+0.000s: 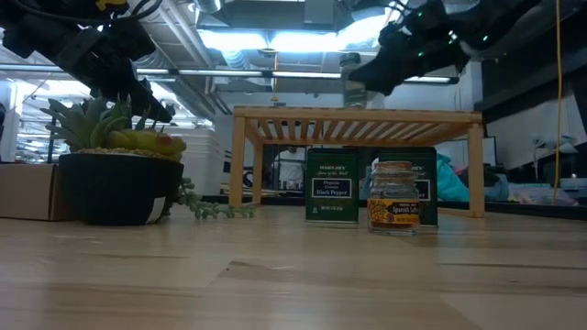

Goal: Shelf spices
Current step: Remove the green seasoning bottle from the shelf

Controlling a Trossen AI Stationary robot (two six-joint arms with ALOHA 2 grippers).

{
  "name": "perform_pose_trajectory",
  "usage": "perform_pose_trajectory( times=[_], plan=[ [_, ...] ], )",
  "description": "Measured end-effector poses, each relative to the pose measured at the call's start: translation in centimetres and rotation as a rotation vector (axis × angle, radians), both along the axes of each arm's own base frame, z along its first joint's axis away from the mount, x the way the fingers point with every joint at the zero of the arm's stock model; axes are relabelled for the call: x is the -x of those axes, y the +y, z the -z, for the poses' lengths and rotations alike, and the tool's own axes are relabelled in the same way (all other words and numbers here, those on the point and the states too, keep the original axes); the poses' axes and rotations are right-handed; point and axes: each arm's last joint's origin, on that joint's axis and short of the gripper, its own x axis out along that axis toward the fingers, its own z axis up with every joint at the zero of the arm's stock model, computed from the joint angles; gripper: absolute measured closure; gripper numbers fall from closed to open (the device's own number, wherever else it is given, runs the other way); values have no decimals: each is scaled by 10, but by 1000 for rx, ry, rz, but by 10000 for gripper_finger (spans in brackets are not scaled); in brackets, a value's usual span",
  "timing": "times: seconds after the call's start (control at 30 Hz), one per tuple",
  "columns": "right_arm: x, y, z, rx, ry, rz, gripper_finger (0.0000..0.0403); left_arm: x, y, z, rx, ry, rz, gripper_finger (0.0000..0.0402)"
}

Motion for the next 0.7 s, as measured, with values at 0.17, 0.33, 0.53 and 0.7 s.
perform_pose_trajectory(
  times=[0.17, 0.33, 0.53, 0.7],
  plan=[
    [15, 30, -11, -12, 125, 72, 198, 0, 0, 0, 0, 0, 1, 286],
    [29, 60, -18, -11, 183, 87, 198, 0, 0, 0, 0, 0, 0, 286],
    [58, 97, -6, -86, 130, 98, 198, 0, 0, 0, 0, 0, 1, 286],
    [86, 131, 19, -138, 76, 148, 198, 0, 0, 0, 0, 0, 1, 286]
  ],
)
